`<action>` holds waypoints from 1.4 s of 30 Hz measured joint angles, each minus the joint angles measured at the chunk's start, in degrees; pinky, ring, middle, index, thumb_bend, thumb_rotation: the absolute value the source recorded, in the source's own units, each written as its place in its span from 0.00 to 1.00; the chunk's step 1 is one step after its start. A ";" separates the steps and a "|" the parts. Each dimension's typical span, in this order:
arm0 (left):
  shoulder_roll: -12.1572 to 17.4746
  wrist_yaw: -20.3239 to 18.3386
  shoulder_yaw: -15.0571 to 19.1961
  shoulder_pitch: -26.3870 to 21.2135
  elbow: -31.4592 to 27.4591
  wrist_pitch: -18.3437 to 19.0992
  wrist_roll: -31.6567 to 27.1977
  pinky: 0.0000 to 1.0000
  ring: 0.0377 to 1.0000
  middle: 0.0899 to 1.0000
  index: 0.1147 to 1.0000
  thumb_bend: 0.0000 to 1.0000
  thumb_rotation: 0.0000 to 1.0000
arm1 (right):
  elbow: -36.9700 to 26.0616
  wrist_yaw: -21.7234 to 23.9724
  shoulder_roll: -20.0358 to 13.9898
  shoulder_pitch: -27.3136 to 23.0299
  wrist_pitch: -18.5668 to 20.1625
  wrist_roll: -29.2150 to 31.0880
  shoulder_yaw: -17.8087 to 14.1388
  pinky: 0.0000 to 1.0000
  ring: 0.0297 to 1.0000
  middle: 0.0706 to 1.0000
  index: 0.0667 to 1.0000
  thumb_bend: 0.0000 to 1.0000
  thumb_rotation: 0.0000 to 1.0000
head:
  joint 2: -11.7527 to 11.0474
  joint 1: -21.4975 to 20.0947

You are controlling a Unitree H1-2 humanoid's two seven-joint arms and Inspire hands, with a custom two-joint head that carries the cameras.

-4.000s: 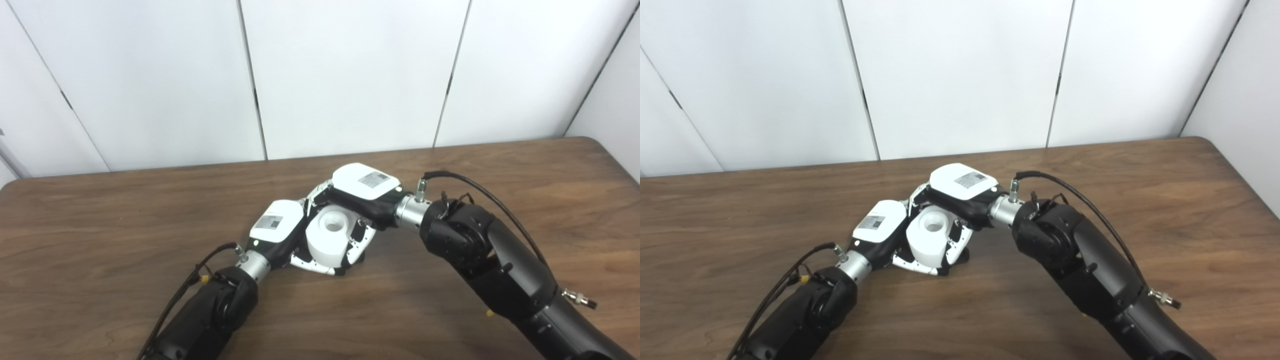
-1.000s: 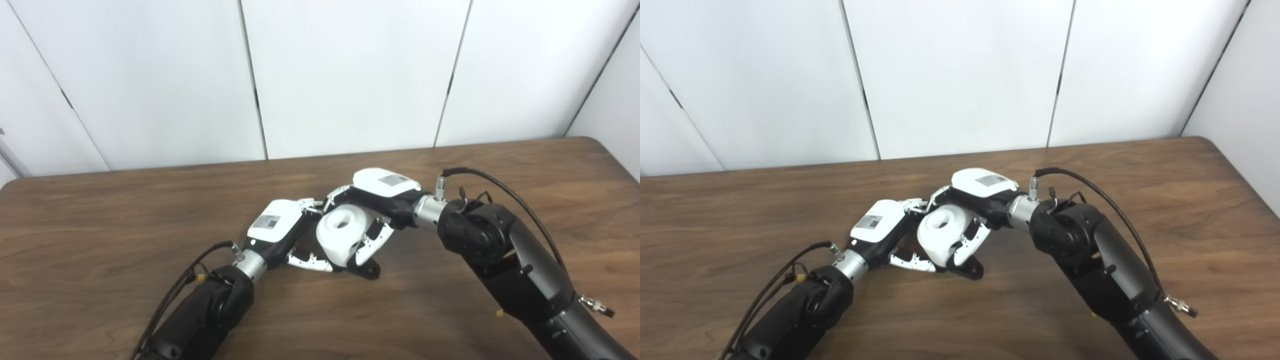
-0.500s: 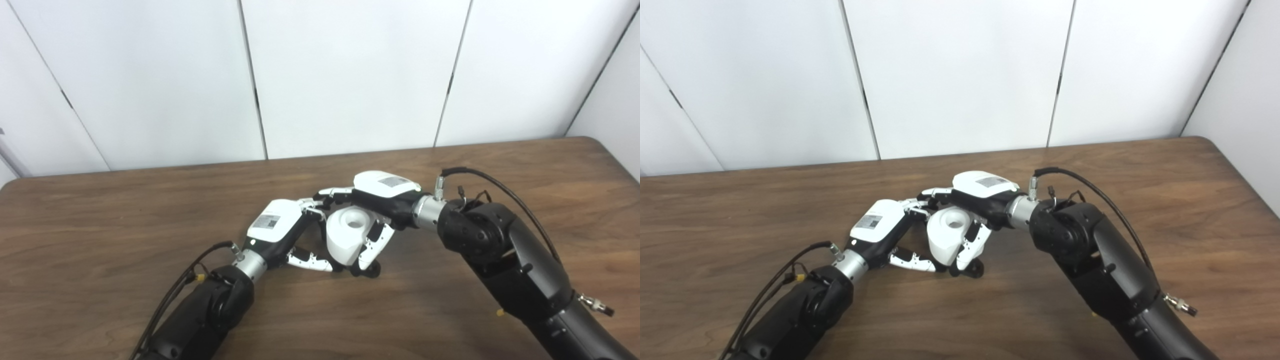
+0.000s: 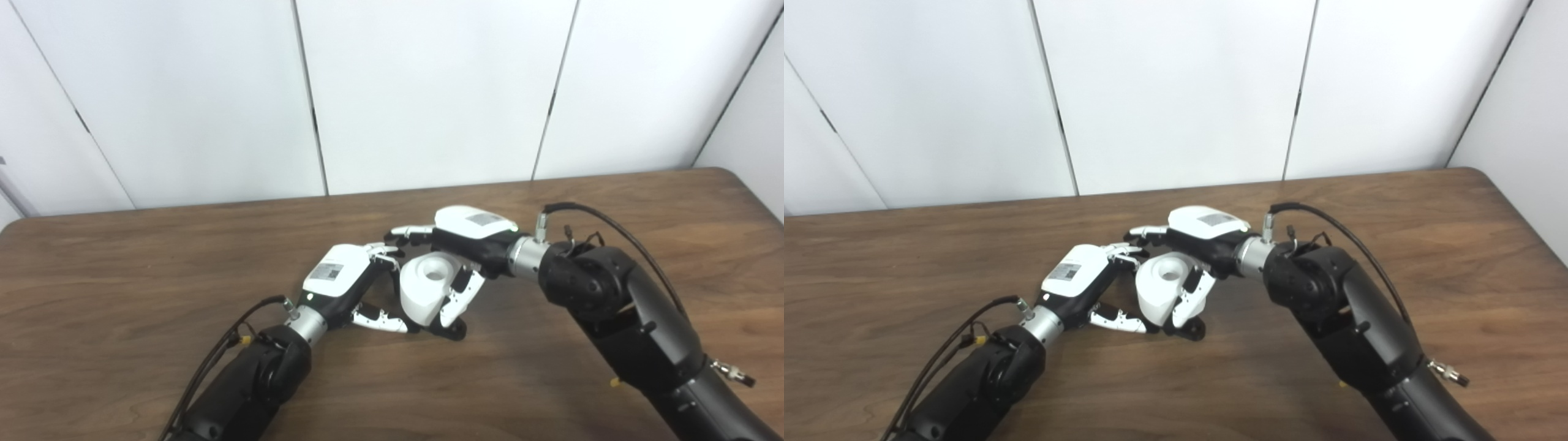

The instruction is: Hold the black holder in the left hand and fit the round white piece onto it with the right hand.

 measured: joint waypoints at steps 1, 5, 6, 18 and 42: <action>0.01 0.00 -0.01 -0.03 0.02 0.00 0.05 0.78 0.86 0.81 0.41 0.52 0.08 | -0.72 0.60 -0.36 -0.59 0.46 0.30 -0.20 0.72 0.87 0.90 0.96 1.00 0.34 | 0.00 0.00; 0.04 0.03 -0.01 -0.15 0.09 -0.01 0.13 0.78 0.86 0.81 0.41 0.52 0.08 | -3.63 2.46 -1.93 -3.66 2.44 1.67 -1.78 0.68 0.86 0.90 0.98 1.00 0.33 | -0.18 -0.09; 0.04 0.04 -0.02 -0.20 0.14 -0.01 0.13 0.79 0.86 0.81 0.41 0.52 0.08 | -3.95 2.74 -2.37 -4.50 2.71 1.93 -1.96 0.67 0.86 0.90 0.98 1.00 0.33 | -0.18 -0.09; 0.05 0.10 0.06 -0.26 0.27 -0.13 0.11 0.80 0.87 0.82 0.41 0.52 0.07 | -6.82 5.71 -5.54 -6.25 6.78 3.92 -2.86 0.71 0.89 0.93 1.00 1.00 0.32 | -0.18 0.09; 0.46 -1.43 0.14 -0.68 0.44 -0.26 -1.13 0.82 0.87 0.83 0.42 0.52 0.07 | -3.87 -16.69 -4.86 5.90 0.93 9.78 -17.33 0.55 0.65 0.72 0.69 0.67 0.09 | -0.70 0.26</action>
